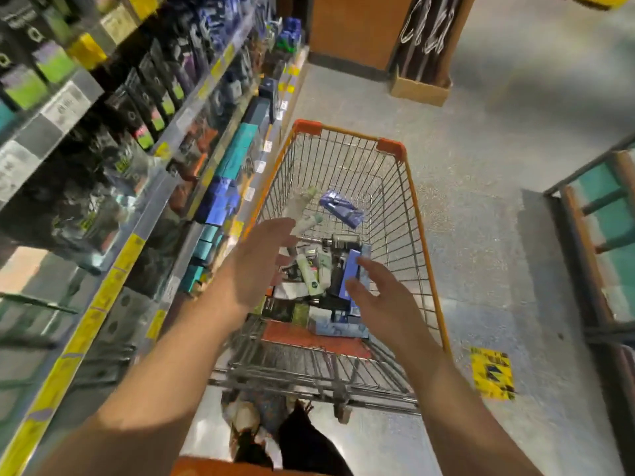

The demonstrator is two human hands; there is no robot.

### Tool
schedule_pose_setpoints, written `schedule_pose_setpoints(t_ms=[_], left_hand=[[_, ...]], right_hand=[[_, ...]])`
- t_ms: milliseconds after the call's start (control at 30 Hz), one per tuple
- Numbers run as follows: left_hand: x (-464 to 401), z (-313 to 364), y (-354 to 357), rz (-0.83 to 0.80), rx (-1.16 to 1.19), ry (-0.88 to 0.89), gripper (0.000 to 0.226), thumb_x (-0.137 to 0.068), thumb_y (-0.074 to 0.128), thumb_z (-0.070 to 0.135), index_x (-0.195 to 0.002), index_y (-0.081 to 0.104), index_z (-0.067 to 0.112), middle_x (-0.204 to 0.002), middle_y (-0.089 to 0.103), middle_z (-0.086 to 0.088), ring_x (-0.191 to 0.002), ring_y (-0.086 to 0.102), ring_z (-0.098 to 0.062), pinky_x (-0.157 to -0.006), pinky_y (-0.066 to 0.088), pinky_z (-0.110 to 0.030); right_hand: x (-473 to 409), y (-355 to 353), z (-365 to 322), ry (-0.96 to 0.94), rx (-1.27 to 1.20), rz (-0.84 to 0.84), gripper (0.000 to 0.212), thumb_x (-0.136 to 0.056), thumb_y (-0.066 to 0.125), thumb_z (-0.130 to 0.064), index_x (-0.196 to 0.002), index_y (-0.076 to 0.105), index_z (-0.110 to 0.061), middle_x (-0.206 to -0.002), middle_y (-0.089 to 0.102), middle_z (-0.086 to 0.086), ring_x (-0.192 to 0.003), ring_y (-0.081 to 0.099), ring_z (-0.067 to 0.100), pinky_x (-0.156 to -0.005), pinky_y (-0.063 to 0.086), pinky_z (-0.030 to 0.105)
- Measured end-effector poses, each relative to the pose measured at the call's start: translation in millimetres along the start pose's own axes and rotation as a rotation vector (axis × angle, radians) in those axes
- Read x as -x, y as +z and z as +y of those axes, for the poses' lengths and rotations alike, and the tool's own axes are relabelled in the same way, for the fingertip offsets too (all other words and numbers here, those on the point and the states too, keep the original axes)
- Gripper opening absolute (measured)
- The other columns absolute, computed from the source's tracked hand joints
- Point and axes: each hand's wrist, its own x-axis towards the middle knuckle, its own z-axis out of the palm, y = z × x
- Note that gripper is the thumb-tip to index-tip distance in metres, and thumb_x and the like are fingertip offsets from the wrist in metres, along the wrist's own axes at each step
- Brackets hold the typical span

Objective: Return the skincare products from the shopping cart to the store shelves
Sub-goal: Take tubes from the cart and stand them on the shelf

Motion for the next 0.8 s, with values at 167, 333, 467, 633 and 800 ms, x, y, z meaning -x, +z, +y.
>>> schedule_pose_setpoints(t_ms=[167, 333, 467, 633, 800], left_hand=[[-60.0, -25.2, 22.5, 0.082, -0.068, -0.12, 0.055, -0.061, 0.048, 0.076, -0.101, 0.068, 0.044, -0.104, 0.074, 0.016, -0.086, 0.066, -0.017, -0.076, 0.047, -0.041], [-105.8, -52.6, 43.4, 0.092, -0.074, -0.184, 0.076, -0.06, 0.046, 0.081, -0.118, 0.067, 0.037, -0.111, 0.072, 0.01, -0.087, 0.066, -0.018, -0.081, 0.052, -0.041], [-141.4, -69.5, 53.4, 0.12, -0.081, -0.252, 0.068, -0.062, 0.052, 0.082, -0.112, 0.07, 0.04, -0.098, 0.073, 0.017, -0.085, 0.064, -0.016, -0.085, 0.053, -0.044], [-171.1, -80.0, 63.5, 0.052, -0.214, -0.246, 0.063, -0.084, 0.04, 0.074, -0.123, 0.065, 0.03, -0.133, 0.065, -0.004, -0.119, 0.063, -0.029, -0.102, 0.05, -0.055], [-197.2, -93.5, 70.9, 0.096, -0.34, -0.302, 0.07, -0.076, 0.035, 0.078, -0.123, 0.066, 0.036, -0.116, 0.07, 0.012, -0.109, 0.066, -0.021, -0.103, 0.05, -0.054]], right_hand=[[-73.5, 22.1, 30.7, 0.049, 0.062, -0.112, 0.052, -0.103, 0.057, -0.044, -0.153, 0.044, -0.035, -0.149, 0.053, 0.001, -0.078, 0.057, 0.004, -0.057, 0.04, 0.007], [-133.5, 48.4, 65.1, 0.077, 0.073, -0.159, 0.049, -0.104, 0.056, -0.042, -0.151, 0.046, -0.032, -0.134, 0.065, 0.012, -0.087, 0.066, 0.022, -0.073, 0.047, 0.027], [-175.1, 76.3, 101.7, 0.143, 0.066, -0.23, 0.052, -0.105, 0.055, -0.042, -0.154, 0.042, -0.031, -0.142, 0.06, 0.009, -0.094, 0.068, 0.023, -0.064, 0.043, 0.027], [-219.5, 118.9, 148.0, 0.209, 0.079, -0.292, 0.055, -0.104, 0.053, -0.044, -0.154, 0.042, -0.024, -0.148, 0.056, 0.008, -0.093, 0.064, 0.021, -0.077, 0.046, 0.03], [-250.1, 153.8, 179.5, 0.277, 0.022, -0.246, 0.052, -0.102, 0.054, -0.04, -0.152, 0.046, -0.025, -0.128, 0.067, 0.01, -0.079, 0.063, 0.016, -0.063, 0.044, 0.028]])
